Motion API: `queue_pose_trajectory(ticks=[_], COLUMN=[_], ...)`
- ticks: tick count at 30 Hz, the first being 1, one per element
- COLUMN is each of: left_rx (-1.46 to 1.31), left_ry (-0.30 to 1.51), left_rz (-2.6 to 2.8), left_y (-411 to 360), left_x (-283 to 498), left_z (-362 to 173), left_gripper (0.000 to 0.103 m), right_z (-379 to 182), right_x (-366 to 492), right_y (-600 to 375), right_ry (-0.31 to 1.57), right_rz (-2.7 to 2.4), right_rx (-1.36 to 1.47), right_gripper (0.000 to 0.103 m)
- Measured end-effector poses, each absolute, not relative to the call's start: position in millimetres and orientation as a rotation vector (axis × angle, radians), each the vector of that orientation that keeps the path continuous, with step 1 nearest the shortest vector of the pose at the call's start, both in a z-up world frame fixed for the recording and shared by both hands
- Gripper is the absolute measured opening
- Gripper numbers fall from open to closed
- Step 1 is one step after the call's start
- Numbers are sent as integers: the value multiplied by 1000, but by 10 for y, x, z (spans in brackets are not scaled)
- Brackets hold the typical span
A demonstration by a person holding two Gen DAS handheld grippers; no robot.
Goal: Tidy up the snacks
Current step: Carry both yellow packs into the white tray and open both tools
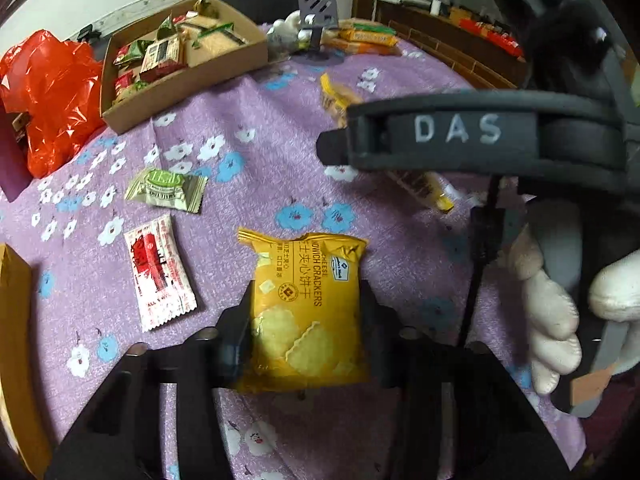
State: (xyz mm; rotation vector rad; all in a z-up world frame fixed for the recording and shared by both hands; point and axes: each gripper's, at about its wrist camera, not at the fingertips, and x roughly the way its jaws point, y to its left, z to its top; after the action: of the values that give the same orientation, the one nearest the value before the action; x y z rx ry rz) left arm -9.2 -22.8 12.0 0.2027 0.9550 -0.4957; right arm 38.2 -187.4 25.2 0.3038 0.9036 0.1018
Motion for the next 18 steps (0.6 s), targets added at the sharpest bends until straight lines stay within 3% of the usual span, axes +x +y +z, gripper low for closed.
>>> queue_pose_trajectory(ticks=[18], left_rx=[-137], left_ry=[838], left_rz=[-408], left_y=[807], left_x=[-582], left_z=[597], left_gripper=[42], right_z=[377], right_x=[241], right_y=[-1706], right_ry=[774], right_rz=[131], right_rx=[264], right_gripper=[74])
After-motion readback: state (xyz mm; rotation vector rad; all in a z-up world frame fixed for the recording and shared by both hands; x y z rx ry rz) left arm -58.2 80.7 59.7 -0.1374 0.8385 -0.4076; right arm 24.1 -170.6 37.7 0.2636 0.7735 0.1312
